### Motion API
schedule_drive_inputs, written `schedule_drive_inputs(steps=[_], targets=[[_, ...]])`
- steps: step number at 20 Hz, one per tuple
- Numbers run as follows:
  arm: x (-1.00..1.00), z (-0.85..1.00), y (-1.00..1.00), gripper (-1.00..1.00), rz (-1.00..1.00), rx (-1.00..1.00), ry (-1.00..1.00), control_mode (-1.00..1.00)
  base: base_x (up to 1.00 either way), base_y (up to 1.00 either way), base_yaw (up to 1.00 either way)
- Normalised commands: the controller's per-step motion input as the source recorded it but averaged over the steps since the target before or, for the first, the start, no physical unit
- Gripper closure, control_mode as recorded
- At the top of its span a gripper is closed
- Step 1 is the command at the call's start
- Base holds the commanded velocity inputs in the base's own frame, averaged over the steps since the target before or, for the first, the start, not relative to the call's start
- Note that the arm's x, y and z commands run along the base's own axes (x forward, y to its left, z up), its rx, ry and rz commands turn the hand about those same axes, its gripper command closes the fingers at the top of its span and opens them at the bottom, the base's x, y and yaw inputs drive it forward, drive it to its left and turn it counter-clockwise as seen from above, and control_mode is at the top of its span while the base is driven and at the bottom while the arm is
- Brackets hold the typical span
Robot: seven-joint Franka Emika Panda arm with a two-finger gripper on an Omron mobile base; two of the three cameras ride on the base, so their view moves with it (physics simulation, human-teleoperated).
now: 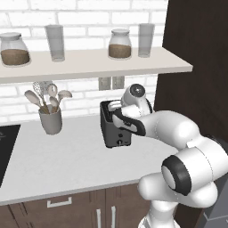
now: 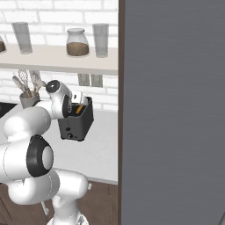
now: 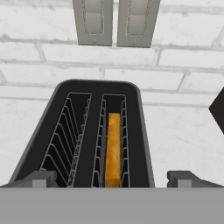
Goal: Start the toaster. Once the lever pops up, take the bread to the plate on the dining counter.
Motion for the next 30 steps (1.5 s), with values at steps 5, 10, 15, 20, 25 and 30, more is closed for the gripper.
schedule_drive_inputs(steps=[5,10,15,20,25,30], targets=[[0.0,0.0,0.0,-1.0,0.0,0.0,0.0,-1.0,0.0,0.0,0.0],[0.0,0.0,0.0,-1.0,0.0,0.0,0.0,-1.0,0.0,0.0,0.0],[0.0,0.0,0.0,-1.0,0.0,0.0,0.0,-1.0,0.0,0.0,0.0],[0.0,0.0,0.0,-1.0,0.0,0.0,0.0,-1.0,0.0,0.0,0.0],[0.0,0.0,0.0,-1.0,0.0,0.0,0.0,-1.0,0.0,0.0,0.0],[0.0,0.0,0.0,-1.0,0.0,0.0,0.0,-1.0,0.0,0.0,0.0]])
